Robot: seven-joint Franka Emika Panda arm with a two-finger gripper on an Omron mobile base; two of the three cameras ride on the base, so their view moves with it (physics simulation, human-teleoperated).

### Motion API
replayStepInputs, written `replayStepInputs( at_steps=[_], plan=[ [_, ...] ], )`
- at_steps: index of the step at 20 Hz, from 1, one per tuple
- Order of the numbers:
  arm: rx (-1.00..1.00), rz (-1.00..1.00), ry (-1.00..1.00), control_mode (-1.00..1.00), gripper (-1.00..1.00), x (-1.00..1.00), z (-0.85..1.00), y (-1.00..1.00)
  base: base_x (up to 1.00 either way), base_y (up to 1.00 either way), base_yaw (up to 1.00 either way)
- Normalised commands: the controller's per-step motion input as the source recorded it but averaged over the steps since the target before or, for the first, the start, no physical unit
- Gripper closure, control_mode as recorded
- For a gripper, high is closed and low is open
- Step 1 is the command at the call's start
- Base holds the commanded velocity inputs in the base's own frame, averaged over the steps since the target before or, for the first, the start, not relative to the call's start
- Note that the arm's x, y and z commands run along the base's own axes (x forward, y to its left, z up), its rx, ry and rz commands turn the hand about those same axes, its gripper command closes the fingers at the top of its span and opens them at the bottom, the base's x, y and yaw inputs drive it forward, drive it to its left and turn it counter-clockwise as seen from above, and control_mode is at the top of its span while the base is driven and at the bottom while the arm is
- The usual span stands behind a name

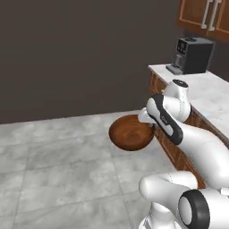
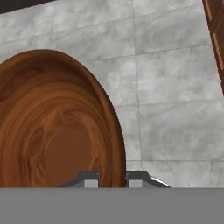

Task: Pick the cup and bowl from the counter and place them on the counter next to the sink.

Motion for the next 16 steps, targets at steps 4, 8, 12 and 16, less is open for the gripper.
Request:
replayStepInputs(
  at_steps=[4,8,12,16],
  plan=[
    [0.00,0.00,0.00,1.00,1.00,0.00,0.00,0.00,-0.16,-0.27,0.64],
    [0.00,0.00,0.00,1.00,1.00,0.00,0.00,0.00,-0.14,-0.31,0.64],
    [0.00,0.00,0.00,1.00,1.00,0.00,0.00,0.00,-0.03,-0.32,0.63],
    [0.00,0.00,0.00,1.00,1.00,0.00,0.00,0.00,0.00,-0.36,0.63]
  ],
)
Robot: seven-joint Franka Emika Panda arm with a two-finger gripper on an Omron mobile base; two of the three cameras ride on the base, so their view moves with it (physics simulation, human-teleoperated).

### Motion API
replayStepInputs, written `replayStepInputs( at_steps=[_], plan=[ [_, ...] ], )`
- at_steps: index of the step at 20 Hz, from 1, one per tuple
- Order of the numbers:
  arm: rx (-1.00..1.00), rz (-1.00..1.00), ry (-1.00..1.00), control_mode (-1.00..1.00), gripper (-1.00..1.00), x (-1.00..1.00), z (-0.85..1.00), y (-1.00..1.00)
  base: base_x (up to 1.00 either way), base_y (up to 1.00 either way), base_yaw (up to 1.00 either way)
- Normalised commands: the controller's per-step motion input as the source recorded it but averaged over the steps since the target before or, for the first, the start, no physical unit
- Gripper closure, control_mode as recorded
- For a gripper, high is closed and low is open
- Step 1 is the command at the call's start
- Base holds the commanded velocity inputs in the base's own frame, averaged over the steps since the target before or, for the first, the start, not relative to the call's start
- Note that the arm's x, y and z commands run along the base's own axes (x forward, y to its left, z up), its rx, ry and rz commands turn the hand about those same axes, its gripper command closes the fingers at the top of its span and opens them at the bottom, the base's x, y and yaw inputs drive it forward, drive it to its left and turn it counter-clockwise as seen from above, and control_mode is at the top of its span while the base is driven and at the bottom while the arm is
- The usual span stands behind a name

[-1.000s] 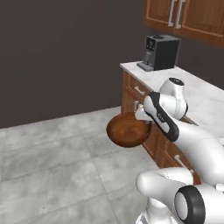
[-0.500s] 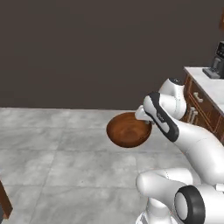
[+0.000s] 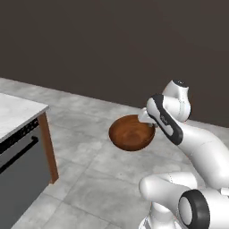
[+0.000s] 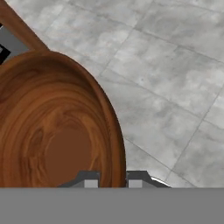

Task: Pick the cup and bowl from the counter and place them on the counter next to the sink.

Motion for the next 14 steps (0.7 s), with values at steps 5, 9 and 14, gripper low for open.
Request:
replayStepInputs(
  at_steps=[5,9,14],
  plan=[
    [0.00,0.00,0.00,1.00,1.00,0.00,0.00,0.00,0.00,-0.39,0.64],
    [0.00,0.00,0.00,1.00,1.00,0.00,0.00,0.00,0.00,-0.28,0.64],
    [0.00,0.00,0.00,1.00,1.00,0.00,0.00,0.00,0.00,-0.27,0.65]
  ],
)
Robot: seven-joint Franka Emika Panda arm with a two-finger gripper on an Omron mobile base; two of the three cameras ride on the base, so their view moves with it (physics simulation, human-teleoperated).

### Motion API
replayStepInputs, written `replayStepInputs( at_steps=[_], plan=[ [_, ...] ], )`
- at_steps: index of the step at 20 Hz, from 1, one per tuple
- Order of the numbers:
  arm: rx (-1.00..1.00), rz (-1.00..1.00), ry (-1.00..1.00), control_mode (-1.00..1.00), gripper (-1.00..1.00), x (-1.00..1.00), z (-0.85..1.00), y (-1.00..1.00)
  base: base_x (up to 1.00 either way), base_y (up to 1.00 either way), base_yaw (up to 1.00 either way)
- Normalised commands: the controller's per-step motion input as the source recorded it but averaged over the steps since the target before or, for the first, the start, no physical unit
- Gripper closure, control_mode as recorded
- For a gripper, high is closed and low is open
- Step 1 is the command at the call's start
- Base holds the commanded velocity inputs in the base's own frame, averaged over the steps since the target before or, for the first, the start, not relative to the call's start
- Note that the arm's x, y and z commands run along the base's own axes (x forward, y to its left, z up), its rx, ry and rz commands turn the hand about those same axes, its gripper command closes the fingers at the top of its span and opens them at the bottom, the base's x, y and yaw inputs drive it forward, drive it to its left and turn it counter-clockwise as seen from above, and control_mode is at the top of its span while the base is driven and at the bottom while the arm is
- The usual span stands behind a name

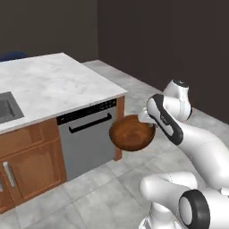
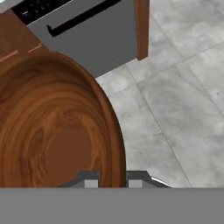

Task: Pick the cup and bowl from the counter and place them on the counter next to the sink.

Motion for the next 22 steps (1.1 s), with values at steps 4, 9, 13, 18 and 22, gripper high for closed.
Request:
replayStepInputs(
  at_steps=[4,9,13,18,22],
  plan=[
    [0.00,0.00,0.00,1.00,1.00,0.00,0.00,0.00,0.00,-0.23,0.64],
    [0.00,0.00,0.00,1.00,1.00,0.00,0.00,0.00,0.28,-0.23,0.57],
    [0.00,0.00,0.00,1.00,1.00,0.00,0.00,0.00,1.00,-0.18,0.20],
    [0.00,0.00,0.00,1.00,1.00,0.00,0.00,0.00,0.95,-0.22,0.03],
    [0.00,0.00,0.00,1.00,1.00,0.00,0.00,0.00,0.63,-0.20,0.00]
  ],
)
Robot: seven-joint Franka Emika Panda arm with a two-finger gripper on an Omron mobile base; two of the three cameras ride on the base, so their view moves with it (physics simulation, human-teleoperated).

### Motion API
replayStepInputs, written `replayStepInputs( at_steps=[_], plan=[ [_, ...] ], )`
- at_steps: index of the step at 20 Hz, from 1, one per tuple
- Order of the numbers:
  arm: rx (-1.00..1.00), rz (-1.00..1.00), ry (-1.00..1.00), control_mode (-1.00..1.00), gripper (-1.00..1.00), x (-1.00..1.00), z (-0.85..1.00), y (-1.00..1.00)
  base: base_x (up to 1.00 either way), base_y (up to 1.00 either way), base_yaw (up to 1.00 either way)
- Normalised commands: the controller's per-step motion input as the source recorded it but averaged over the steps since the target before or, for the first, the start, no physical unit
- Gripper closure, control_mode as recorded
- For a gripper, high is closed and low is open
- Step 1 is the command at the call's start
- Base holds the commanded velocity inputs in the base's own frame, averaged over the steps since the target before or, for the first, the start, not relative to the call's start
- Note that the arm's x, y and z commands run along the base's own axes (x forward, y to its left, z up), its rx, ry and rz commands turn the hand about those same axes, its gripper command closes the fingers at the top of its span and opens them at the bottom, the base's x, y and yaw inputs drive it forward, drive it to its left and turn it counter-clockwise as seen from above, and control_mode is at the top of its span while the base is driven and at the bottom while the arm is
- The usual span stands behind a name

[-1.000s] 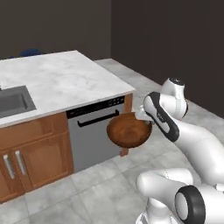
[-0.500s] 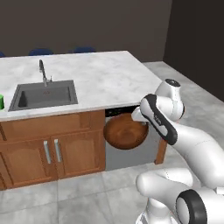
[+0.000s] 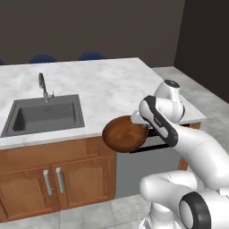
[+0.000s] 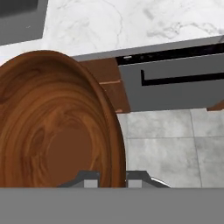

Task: Pick the cup and bowl from the counter and place them on the counter next to the sink.

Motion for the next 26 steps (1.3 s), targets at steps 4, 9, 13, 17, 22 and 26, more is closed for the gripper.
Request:
replayStepInputs(
  at_steps=[4,9,13,17,22,26],
  plan=[
    [0.00,0.00,0.00,1.00,1.00,0.00,0.00,0.00,0.40,-0.11,-0.08],
    [0.00,0.00,0.00,1.00,1.00,0.00,0.00,0.00,0.32,-0.05,-0.18],
    [0.00,0.00,0.00,1.00,1.00,0.00,0.00,0.00,0.44,-0.01,-0.24],
    [0.00,0.00,0.00,1.00,1.00,0.00,0.00,0.00,0.65,0.00,-0.27],
    [0.00,0.00,0.00,1.00,1.00,0.00,0.00,0.00,0.63,0.00,-0.26],
    [0.00,0.00,0.00,1.00,1.00,0.00,0.00,0.00,0.35,0.08,-0.14]
  ],
)
